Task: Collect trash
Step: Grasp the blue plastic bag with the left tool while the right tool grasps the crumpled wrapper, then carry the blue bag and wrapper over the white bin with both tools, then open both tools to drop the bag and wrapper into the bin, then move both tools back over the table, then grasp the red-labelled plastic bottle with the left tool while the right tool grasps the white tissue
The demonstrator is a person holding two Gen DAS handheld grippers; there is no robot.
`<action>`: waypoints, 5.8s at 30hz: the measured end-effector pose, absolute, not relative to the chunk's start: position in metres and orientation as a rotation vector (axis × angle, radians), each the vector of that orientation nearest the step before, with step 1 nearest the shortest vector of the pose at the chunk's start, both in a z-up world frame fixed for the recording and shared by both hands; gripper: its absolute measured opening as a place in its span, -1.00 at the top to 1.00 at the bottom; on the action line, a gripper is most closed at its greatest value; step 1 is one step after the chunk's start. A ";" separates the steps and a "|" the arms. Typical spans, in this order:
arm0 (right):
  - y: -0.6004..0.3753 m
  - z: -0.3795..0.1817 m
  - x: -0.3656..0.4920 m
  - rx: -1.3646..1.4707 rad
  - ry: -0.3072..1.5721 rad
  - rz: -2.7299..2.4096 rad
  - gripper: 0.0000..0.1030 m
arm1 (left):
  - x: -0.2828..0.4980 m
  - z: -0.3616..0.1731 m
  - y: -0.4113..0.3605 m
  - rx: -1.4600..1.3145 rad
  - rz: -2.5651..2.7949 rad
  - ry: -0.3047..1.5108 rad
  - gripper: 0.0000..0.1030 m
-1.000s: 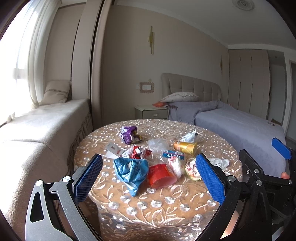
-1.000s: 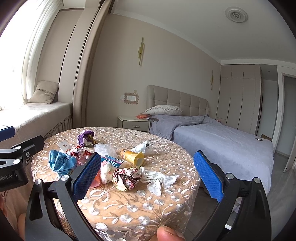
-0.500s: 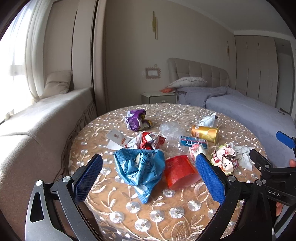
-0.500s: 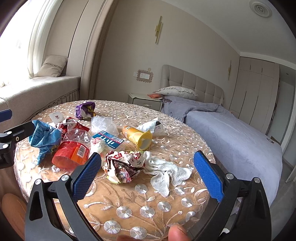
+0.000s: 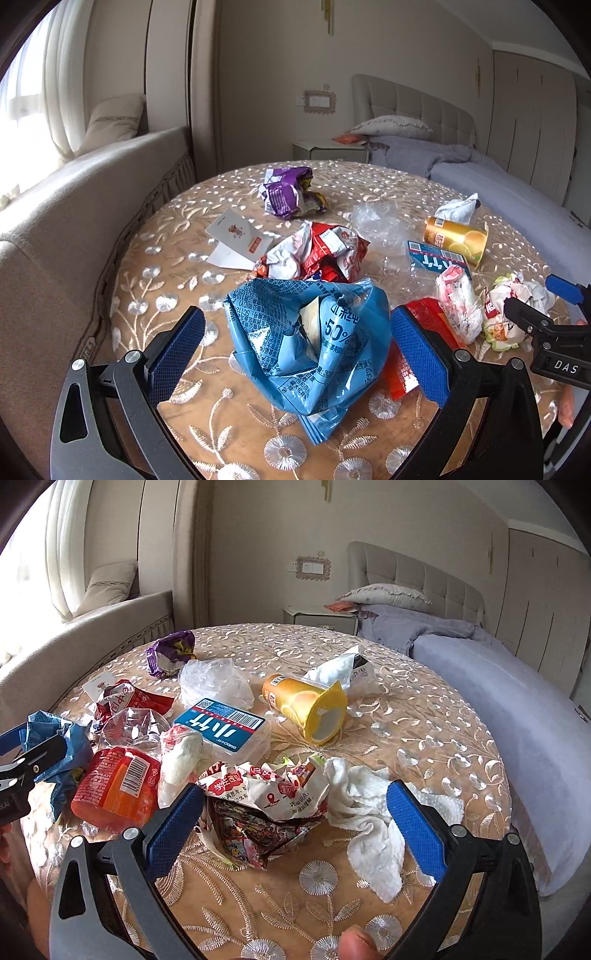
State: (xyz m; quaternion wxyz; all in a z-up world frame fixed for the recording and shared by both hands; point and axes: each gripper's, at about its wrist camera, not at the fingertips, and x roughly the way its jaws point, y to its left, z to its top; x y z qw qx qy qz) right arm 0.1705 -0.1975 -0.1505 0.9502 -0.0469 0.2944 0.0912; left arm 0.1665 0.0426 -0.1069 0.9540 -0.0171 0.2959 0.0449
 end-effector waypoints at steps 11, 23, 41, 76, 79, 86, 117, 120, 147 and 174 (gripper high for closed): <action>-0.186 -0.156 0.176 -0.148 0.615 0.254 -0.21 | 0.179 -0.121 0.047 -0.071 0.058 0.633 -0.41; -0.214 -0.095 0.121 -0.093 0.434 0.257 -0.21 | 0.127 -0.060 0.027 -0.011 0.040 0.494 -0.41; -0.377 -0.104 0.011 -0.030 0.394 -0.083 -0.21 | 0.085 -0.065 -0.182 0.113 -0.458 0.461 -0.41; -0.588 -0.338 -0.014 -0.094 0.979 0.042 -0.26 | 0.089 -0.299 -0.481 0.766 -1.359 0.850 -0.45; -0.599 -0.358 -0.008 -0.066 1.047 0.145 -0.91 | 0.087 -0.315 -0.493 0.846 -1.394 0.863 -0.92; -0.600 -0.377 -0.002 -0.123 1.131 0.221 -0.91 | 0.085 -0.326 -0.503 0.919 -1.446 0.889 -0.91; -0.528 -0.233 -0.024 -0.311 0.853 0.250 -0.91 | 0.060 -0.188 -0.417 0.776 -1.347 0.621 -0.91; -0.514 -0.219 -0.024 -0.327 0.809 0.261 -0.91 | 0.063 -0.174 -0.397 0.720 -1.299 0.600 -0.91; -0.371 -0.122 0.049 -0.164 0.429 0.365 -0.91 | 0.094 -0.095 -0.178 0.339 -0.495 0.470 -0.91; -0.276 -0.146 0.164 -0.174 0.505 0.356 -0.91 | 0.191 -0.112 -0.014 0.053 -0.008 0.703 -0.91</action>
